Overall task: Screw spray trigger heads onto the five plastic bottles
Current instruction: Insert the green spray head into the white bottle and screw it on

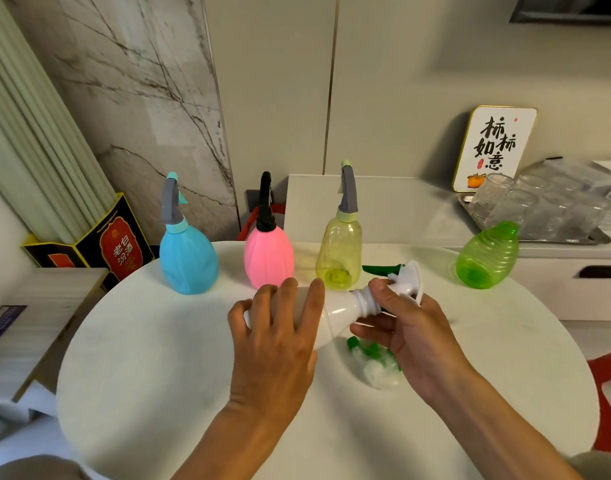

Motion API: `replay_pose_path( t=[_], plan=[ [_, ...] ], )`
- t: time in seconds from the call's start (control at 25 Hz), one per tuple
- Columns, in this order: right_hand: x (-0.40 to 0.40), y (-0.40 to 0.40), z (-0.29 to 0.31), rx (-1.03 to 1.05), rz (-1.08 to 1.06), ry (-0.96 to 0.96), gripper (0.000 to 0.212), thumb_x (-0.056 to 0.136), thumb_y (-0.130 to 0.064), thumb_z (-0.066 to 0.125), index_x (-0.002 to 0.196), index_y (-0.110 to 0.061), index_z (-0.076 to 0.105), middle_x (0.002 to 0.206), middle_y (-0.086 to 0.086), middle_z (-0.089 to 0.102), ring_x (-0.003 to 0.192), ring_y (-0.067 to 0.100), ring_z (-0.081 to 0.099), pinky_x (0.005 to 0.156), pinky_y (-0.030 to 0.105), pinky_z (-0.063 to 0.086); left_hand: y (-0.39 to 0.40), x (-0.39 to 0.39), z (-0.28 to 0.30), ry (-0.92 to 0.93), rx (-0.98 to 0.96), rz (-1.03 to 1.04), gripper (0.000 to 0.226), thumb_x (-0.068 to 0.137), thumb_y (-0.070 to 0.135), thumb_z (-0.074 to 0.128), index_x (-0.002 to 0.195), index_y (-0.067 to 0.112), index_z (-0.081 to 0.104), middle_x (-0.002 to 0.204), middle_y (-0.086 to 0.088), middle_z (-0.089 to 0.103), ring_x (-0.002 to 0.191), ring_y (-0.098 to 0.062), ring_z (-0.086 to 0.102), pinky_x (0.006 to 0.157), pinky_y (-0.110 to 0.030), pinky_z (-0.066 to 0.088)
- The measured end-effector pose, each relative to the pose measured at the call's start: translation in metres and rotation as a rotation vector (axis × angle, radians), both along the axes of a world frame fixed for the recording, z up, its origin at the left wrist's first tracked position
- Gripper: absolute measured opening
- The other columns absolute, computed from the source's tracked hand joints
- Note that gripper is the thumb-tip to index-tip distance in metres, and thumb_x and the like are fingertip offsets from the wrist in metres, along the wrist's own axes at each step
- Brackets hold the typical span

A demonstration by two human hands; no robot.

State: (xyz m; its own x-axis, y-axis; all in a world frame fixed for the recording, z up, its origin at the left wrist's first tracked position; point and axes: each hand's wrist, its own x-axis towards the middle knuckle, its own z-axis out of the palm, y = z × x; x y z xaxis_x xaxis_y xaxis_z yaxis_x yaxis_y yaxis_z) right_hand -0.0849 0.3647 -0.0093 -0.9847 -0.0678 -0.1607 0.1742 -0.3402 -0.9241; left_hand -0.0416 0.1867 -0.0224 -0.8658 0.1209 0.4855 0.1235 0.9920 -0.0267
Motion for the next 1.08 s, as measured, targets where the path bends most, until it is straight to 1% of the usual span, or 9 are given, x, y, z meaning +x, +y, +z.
replay_pose_path(
  t=[0.12, 0.32, 0.44, 0.6, 0.72, 0.84, 0.92, 1.0, 1.08],
  plan=[
    [-0.003, 0.008, 0.005, 0.037, 0.020, 0.089, 0.022, 0.074, -0.028, 0.077, 0.090, -0.015, 0.075, 0.089, 0.018, 0.077, 0.077, 0.030, 0.075, 0.061, 0.034, 0.061, -0.007, -0.003, 0.004, -0.035, 0.096, -0.094, 0.100, 0.048, 0.044, 0.094, 0.132, 0.019, 0.044, 0.116, -0.013, 0.065, 0.100, -0.034, 0.062, 0.078, -0.048, 0.051],
    [-0.004, 0.009, 0.010, 0.037, 0.148, 0.173, 0.042, 0.077, -0.035, 0.082, 0.110, -0.012, 0.073, 0.113, 0.021, 0.073, 0.105, 0.038, 0.070, 0.082, 0.041, 0.058, -0.010, -0.001, 0.005, -0.044, 0.153, -0.075, 0.097, 0.052, 0.044, 0.092, 0.131, 0.023, 0.042, 0.116, -0.011, 0.065, 0.100, -0.033, 0.062, 0.077, -0.049, 0.051],
    [-0.002, 0.009, 0.009, -0.102, 0.231, 0.186, 0.040, 0.090, -0.025, 0.064, 0.126, -0.010, 0.065, 0.127, 0.022, 0.067, 0.116, 0.039, 0.065, 0.088, 0.042, 0.055, -0.010, -0.001, 0.006, 0.028, 0.137, -0.037, 0.099, 0.047, 0.040, 0.095, 0.130, 0.019, 0.043, 0.114, -0.017, 0.066, 0.099, -0.037, 0.063, 0.078, -0.052, 0.051],
    [0.000, 0.004, 0.008, -0.181, 0.229, 0.190, 0.040, 0.088, -0.025, 0.065, 0.126, -0.010, 0.064, 0.130, 0.023, 0.065, 0.118, 0.040, 0.063, 0.091, 0.043, 0.055, -0.009, 0.001, 0.007, 0.101, 0.088, 0.000, 0.101, 0.046, 0.039, 0.096, 0.129, 0.016, 0.044, 0.112, -0.021, 0.067, 0.097, -0.040, 0.064, 0.077, -0.054, 0.051],
    [0.000, 0.002, 0.007, -0.171, 0.208, 0.162, 0.035, 0.086, -0.023, 0.069, 0.117, -0.008, 0.070, 0.122, 0.021, 0.070, 0.111, 0.036, 0.068, 0.086, 0.040, 0.057, -0.009, 0.003, 0.004, 0.117, 0.024, 0.018, 0.102, 0.044, 0.040, 0.095, 0.130, 0.015, 0.044, 0.111, -0.022, 0.067, 0.095, -0.041, 0.064, 0.077, -0.053, 0.051],
    [0.002, 0.001, 0.010, -0.044, 0.116, 0.091, 0.030, 0.075, -0.033, 0.081, 0.097, -0.012, 0.077, 0.097, 0.014, 0.077, 0.088, 0.028, 0.075, 0.072, 0.034, 0.059, -0.008, 0.003, 0.000, 0.111, 0.017, 0.009, 0.101, 0.045, 0.040, 0.095, 0.130, 0.017, 0.045, 0.112, -0.020, 0.067, 0.095, -0.040, 0.064, 0.076, -0.052, 0.050],
    [0.002, 0.001, 0.011, 0.153, 0.058, 0.010, 0.057, 0.059, -0.055, 0.083, 0.095, -0.012, 0.074, 0.086, 0.009, 0.076, 0.074, 0.023, 0.073, 0.063, 0.033, 0.059, -0.007, 0.002, -0.002, 0.092, 0.029, -0.009, 0.101, 0.045, 0.041, 0.094, 0.129, 0.017, 0.044, 0.111, -0.019, 0.067, 0.095, -0.039, 0.063, 0.076, -0.051, 0.049],
    [0.000, 0.006, 0.014, 0.373, 0.069, -0.045, 0.085, 0.044, -0.075, 0.078, 0.102, -0.013, 0.070, 0.086, 0.005, 0.071, 0.069, 0.020, 0.068, 0.059, 0.032, 0.057, -0.006, -0.001, -0.004, 0.066, 0.070, -0.024, 0.100, 0.045, 0.042, 0.095, 0.128, 0.018, 0.045, 0.110, -0.017, 0.067, 0.094, -0.038, 0.063, 0.076, -0.051, 0.050],
    [-0.003, 0.017, 0.021, 0.515, 0.122, -0.047, 0.091, 0.044, -0.080, 0.076, 0.111, -0.019, 0.064, 0.097, 0.005, 0.069, 0.073, 0.019, 0.067, 0.059, 0.033, 0.057, -0.008, -0.005, -0.004, 0.020, 0.128, -0.022, 0.097, 0.047, 0.045, 0.093, 0.128, 0.020, 0.046, 0.111, -0.013, 0.066, 0.095, -0.034, 0.062, 0.075, -0.049, 0.050]
  ],
)
